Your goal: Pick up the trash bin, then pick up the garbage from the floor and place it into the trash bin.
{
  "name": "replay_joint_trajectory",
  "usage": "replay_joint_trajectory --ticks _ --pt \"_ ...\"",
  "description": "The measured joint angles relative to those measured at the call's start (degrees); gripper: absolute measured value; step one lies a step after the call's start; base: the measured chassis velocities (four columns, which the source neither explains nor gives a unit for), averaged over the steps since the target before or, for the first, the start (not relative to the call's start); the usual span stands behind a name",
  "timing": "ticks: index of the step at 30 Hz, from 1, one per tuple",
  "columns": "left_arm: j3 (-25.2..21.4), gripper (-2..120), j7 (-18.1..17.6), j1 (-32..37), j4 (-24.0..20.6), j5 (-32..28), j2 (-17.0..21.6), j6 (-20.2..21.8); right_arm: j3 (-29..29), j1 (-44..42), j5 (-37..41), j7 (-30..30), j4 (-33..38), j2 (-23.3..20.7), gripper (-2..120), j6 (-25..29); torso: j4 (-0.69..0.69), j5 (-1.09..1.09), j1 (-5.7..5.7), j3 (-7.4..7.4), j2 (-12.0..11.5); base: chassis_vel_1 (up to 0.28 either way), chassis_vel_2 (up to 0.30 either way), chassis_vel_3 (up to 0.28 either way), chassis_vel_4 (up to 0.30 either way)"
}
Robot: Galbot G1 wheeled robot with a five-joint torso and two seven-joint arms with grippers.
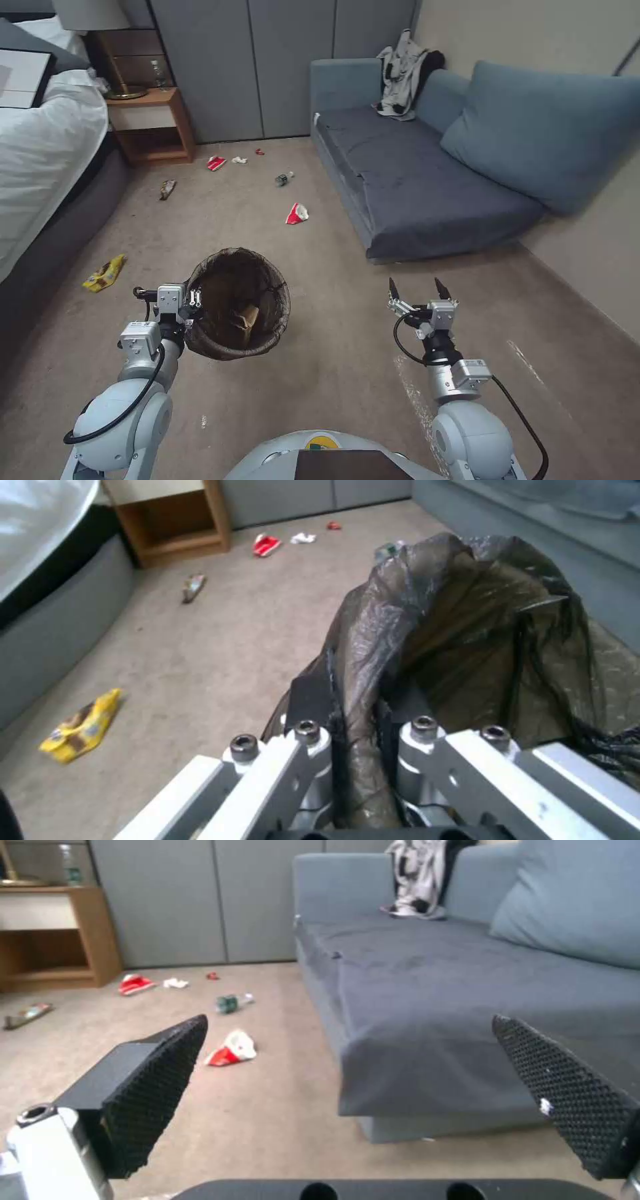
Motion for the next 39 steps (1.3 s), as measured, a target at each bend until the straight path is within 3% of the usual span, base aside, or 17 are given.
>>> replay_joint_trajectory --ticks 26,39 --pt "0.3 7 0.0 -0.5 1.0 0.4 -0.6 -1.1 0.4 0.6 1.0 -0.1 -0.3 -0.4 100 -2.1 0.00 0.00 -0.01 0.00 0.0 -0.002 0.013 0.017 0.003" --pt "0.2 7 -0.1 -0.5 1.0 0.3 -0.9 -1.1 0.6 -0.1 1.0 -0.1 0.0 -0.3 100 -1.7 -0.01 0.02 -0.01 0.00 0.0 -0.190 0.199 0.193 -0.198"
